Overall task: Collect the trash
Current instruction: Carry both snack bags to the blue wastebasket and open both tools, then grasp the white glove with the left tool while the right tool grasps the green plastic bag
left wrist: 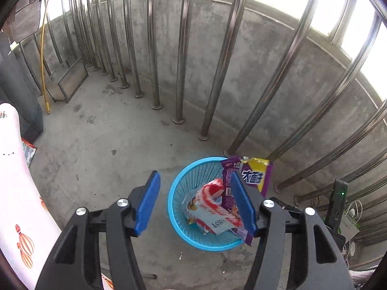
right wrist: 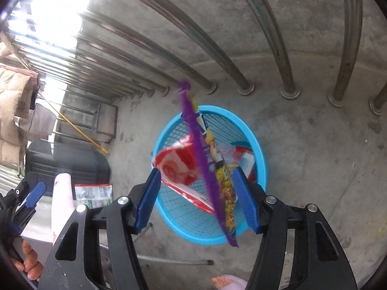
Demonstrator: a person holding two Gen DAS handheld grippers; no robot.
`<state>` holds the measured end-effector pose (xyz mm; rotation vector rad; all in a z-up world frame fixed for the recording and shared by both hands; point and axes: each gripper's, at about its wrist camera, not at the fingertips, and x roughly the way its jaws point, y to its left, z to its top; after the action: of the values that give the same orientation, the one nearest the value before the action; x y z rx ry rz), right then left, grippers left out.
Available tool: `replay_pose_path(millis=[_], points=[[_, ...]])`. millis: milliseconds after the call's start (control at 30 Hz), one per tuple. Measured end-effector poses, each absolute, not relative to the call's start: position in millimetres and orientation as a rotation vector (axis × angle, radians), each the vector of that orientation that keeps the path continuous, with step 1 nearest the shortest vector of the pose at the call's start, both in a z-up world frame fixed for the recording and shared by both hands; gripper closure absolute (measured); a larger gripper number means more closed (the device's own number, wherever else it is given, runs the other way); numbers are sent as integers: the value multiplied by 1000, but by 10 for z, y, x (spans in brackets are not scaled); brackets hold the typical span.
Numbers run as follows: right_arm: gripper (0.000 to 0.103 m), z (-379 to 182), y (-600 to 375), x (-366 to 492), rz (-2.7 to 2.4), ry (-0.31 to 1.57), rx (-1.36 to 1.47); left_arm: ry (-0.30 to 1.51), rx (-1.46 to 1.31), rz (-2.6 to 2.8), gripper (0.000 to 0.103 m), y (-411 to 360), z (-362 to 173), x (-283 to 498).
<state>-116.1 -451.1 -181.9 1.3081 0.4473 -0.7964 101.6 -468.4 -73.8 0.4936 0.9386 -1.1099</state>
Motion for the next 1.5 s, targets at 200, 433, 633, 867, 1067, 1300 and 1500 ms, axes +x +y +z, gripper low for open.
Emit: replay_pose_path(millis=[200, 433, 633, 867, 1067, 1300, 1500], points=[[44, -1632, -4412, -1242, -777, 389, 1284, 864, 415, -1135, 44, -4162, -198, 1002], [45, -1425, -4255, -1111, -692, 355, 1224, 810, 291, -1062, 44, -3167, 371, 1119], [47, -1074, -4002, -964, -606, 335, 1139, 724, 206, -913, 43, -2140, 603, 1072], [48, -477, -3580, -656, -478, 363, 1000, 674, 63, -729, 43, -963, 737, 1012], [48, 63, -3096, -299, -317, 379, 861, 634, -40, -632, 43, -121, 823, 975], [48, 337, -2625, 320, -129, 460, 730, 672, -143, -570, 43, 538, 670, 1113], [49, 409, -2307, 1068, 26, 543, 670, 711, -215, -512, 43, 778, 559, 1506]])
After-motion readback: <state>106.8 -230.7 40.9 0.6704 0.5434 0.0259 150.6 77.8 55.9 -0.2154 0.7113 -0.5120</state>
